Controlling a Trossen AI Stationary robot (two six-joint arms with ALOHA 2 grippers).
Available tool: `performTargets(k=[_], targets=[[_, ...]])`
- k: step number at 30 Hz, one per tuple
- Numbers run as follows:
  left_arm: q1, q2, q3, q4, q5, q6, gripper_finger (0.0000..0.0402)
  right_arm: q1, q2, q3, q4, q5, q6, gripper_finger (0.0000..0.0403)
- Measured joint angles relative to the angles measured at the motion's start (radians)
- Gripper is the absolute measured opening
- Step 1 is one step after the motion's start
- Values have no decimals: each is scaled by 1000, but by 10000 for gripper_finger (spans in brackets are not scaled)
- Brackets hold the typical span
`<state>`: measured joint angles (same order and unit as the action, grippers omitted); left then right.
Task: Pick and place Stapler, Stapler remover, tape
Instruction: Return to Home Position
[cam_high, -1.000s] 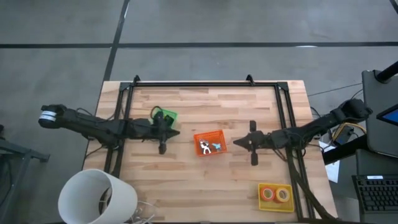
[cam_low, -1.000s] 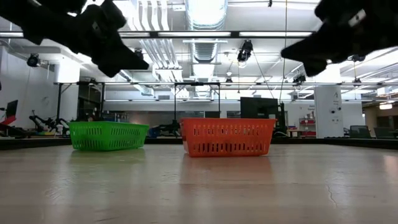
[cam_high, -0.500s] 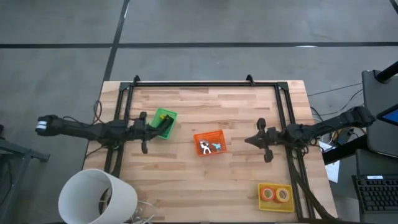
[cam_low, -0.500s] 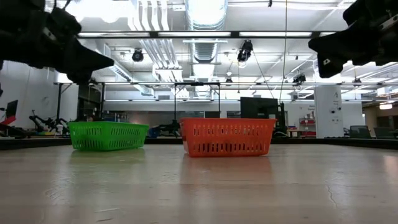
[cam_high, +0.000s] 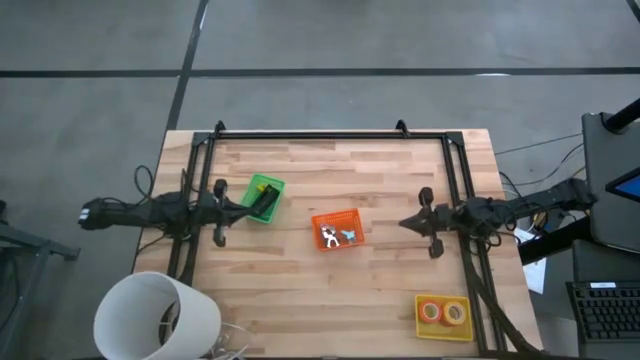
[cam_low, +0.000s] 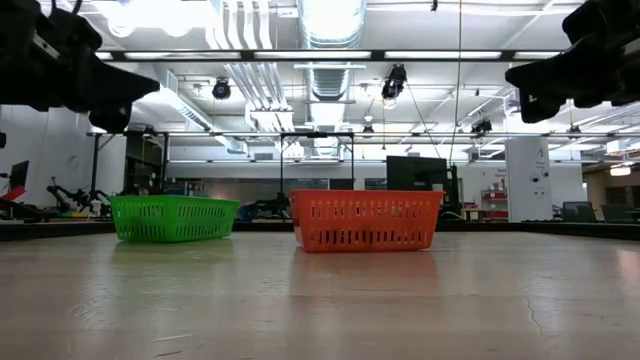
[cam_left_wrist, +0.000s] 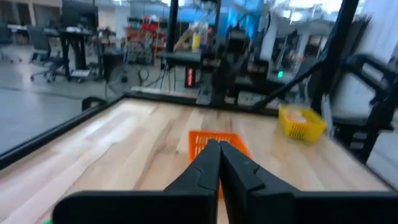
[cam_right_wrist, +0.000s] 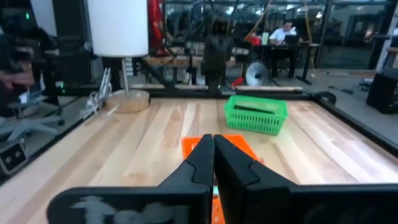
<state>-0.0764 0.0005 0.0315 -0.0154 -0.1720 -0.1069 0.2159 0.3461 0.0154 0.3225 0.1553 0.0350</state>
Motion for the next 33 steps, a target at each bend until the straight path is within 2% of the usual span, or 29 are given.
performTargets(k=[4,10,14,18,20,28,33], targets=[[1,3,30,-90,-12,-2,8,0,-63,0,-44,1,6,8],[1,0,29,-97,34,-32,12,-1,-180,3,-148,-5,-23,8],[1,0,20,-69,63,-42,14,0,-274,37,-309,-49,-12,8],[1,1,14,-44,63,-24,14,0,-346,54,-448,18,-32,8],[1,3,13,-43,62,-25,14,-1,-345,61,-469,52,-31,8],[1,16,13,-40,57,-30,10,0,-321,55,-469,53,78,8],[1,25,13,-40,57,-30,15,0,-318,55,-468,53,85,8]])
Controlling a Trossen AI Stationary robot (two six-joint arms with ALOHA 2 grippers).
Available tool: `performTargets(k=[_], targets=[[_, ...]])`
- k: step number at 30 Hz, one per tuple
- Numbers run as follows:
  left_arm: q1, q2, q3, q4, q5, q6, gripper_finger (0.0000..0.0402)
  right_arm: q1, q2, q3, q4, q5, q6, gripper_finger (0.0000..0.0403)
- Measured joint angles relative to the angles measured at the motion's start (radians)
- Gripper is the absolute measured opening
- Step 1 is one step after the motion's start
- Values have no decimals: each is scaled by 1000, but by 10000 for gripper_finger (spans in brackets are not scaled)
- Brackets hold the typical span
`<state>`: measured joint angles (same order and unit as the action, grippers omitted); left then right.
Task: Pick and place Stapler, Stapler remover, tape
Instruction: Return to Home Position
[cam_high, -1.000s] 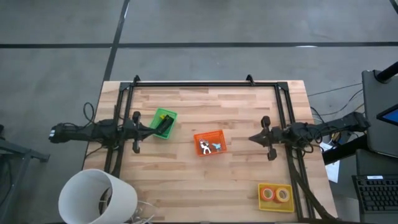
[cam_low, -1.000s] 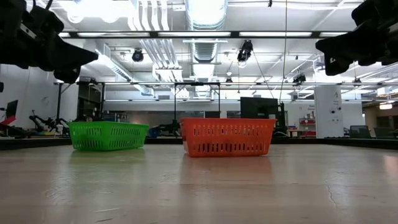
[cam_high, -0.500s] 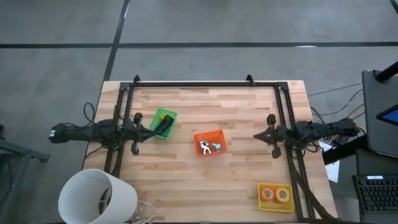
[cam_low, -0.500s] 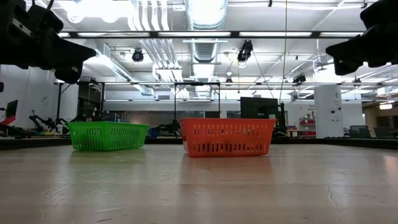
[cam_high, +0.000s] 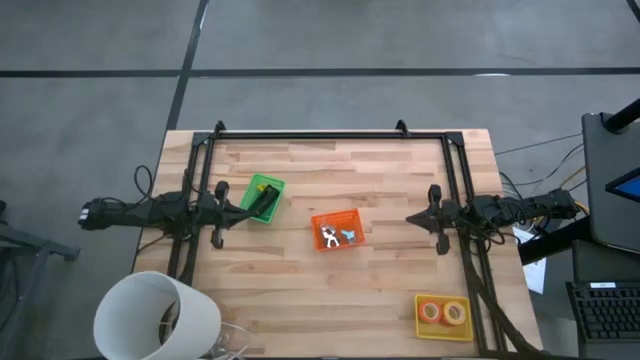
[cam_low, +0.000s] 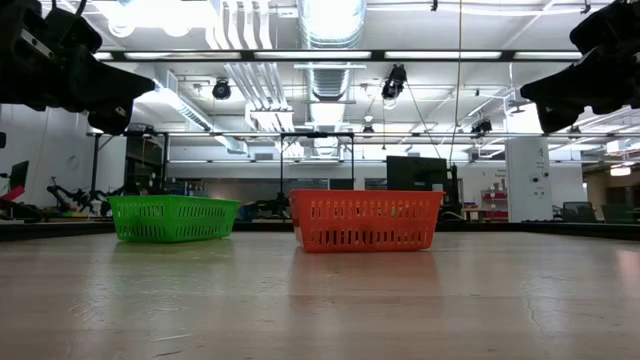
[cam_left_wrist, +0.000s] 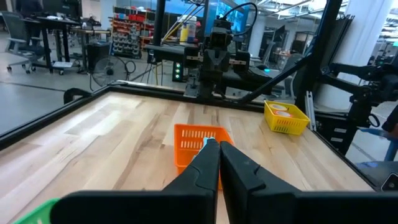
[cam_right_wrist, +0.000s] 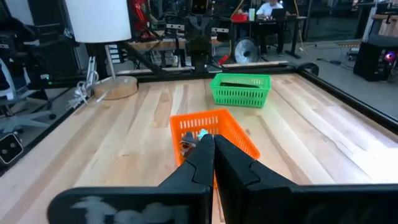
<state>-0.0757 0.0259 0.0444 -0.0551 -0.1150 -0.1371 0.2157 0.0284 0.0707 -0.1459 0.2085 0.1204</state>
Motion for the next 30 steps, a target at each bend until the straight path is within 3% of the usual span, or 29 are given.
performTargets(k=[30], targets=[[0,4,0,1,-2,-1,16,0,0,-1,1,0,0,9]])
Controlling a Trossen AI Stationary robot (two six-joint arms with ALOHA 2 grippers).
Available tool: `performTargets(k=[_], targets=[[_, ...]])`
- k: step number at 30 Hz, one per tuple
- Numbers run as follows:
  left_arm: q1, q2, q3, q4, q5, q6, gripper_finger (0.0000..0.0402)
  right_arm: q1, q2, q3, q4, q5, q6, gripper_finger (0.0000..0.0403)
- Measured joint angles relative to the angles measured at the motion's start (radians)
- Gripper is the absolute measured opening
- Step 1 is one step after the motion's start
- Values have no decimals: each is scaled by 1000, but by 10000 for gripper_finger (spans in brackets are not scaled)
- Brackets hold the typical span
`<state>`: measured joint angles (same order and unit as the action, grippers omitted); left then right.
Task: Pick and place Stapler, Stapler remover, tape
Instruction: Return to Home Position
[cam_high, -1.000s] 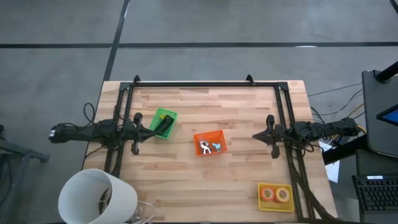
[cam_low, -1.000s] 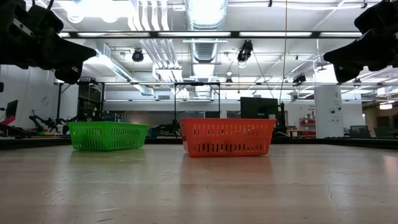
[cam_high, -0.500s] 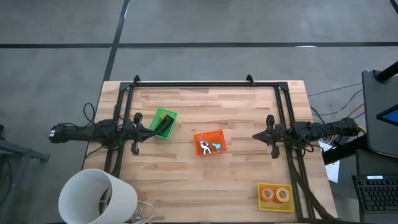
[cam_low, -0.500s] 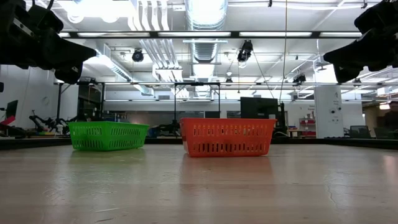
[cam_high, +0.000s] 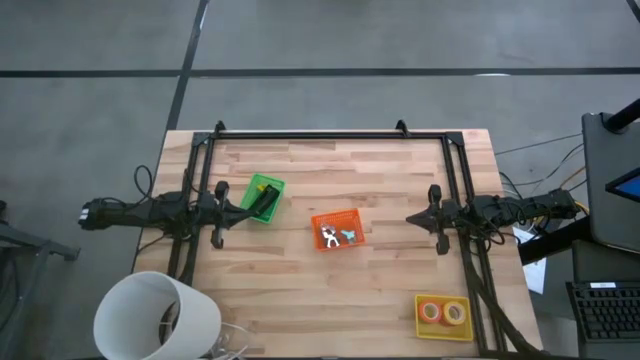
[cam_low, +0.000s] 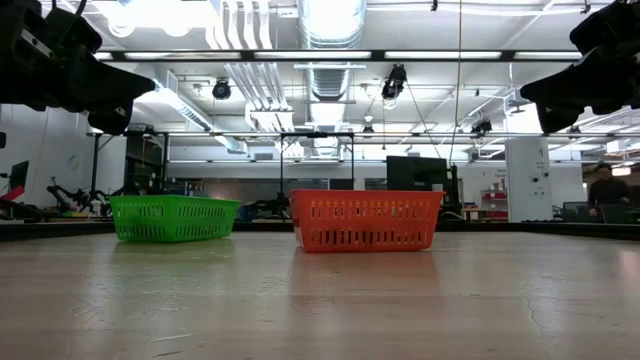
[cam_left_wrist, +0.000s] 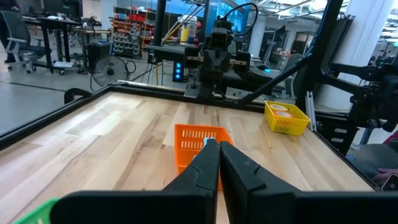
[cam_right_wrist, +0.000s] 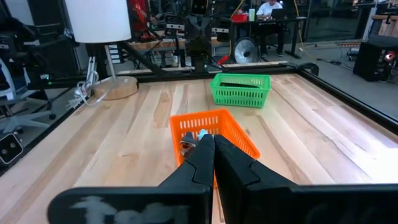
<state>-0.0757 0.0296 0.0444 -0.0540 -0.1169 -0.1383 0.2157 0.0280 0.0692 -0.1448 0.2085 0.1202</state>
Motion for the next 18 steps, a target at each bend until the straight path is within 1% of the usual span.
performTargets(k=[18], targets=[[0,0,0,0,0,0,14,0,0,0,0,0,0,9]])
